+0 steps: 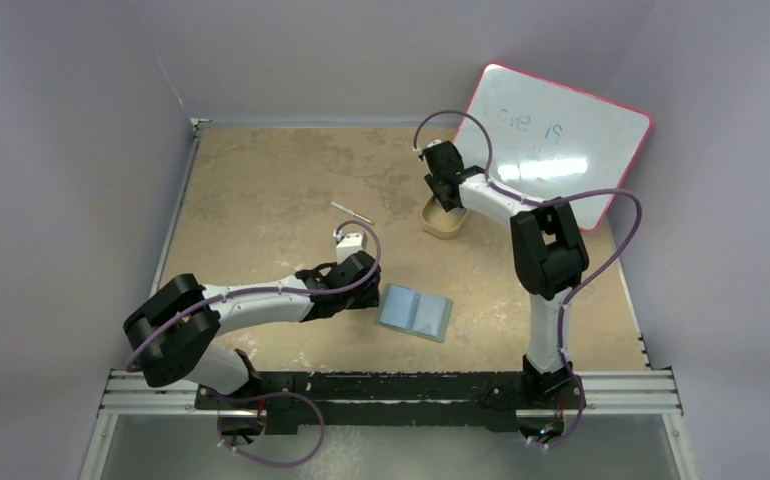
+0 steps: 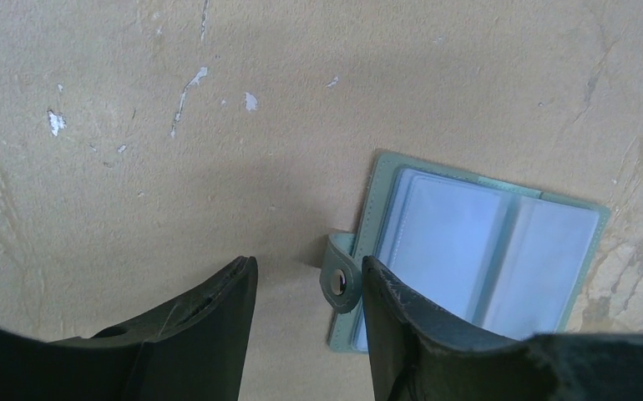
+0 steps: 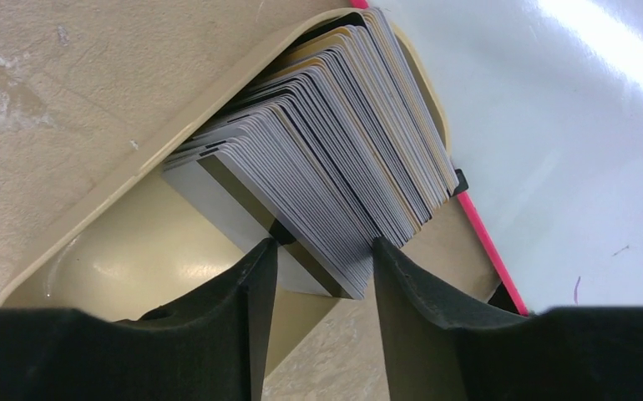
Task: Put the credit cards into the card holder
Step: Pick up the credit card from the storage box.
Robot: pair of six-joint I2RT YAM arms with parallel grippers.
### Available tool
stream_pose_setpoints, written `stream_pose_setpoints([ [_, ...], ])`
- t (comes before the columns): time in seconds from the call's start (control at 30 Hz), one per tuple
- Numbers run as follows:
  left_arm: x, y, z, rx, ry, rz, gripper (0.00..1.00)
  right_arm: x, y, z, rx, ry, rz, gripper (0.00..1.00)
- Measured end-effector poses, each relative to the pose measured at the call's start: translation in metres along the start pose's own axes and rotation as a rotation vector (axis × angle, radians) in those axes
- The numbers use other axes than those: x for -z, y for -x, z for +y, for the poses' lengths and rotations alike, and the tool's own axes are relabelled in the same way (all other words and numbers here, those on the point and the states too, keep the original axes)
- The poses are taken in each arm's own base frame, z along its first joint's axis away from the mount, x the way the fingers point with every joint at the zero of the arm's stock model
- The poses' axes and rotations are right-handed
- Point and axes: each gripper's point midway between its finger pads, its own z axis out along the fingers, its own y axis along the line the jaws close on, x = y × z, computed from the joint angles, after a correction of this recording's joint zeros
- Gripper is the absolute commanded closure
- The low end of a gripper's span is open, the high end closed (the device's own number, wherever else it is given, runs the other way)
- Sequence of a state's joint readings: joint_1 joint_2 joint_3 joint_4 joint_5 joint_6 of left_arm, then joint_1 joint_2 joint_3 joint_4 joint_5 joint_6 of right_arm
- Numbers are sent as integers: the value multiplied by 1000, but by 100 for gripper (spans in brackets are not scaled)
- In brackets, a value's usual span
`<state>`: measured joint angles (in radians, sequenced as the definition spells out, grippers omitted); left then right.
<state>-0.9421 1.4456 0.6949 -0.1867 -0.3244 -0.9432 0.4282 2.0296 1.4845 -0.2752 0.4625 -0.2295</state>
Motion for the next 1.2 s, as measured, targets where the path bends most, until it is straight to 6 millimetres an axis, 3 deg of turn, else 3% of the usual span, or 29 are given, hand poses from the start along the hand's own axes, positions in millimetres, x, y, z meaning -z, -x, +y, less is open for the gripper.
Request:
stream_pose_setpoints([
  [0.2, 0, -2, 5, -10, 17, 8, 85, 2, 2, -4, 0, -29, 7, 65],
  [0.37, 1, -6, 12, -17, 45, 19, 96, 3, 2, -6, -1, -40, 10, 69],
  [1.2, 24, 4, 29, 22, 90, -23, 93, 12, 4, -16, -25, -83, 28, 75],
])
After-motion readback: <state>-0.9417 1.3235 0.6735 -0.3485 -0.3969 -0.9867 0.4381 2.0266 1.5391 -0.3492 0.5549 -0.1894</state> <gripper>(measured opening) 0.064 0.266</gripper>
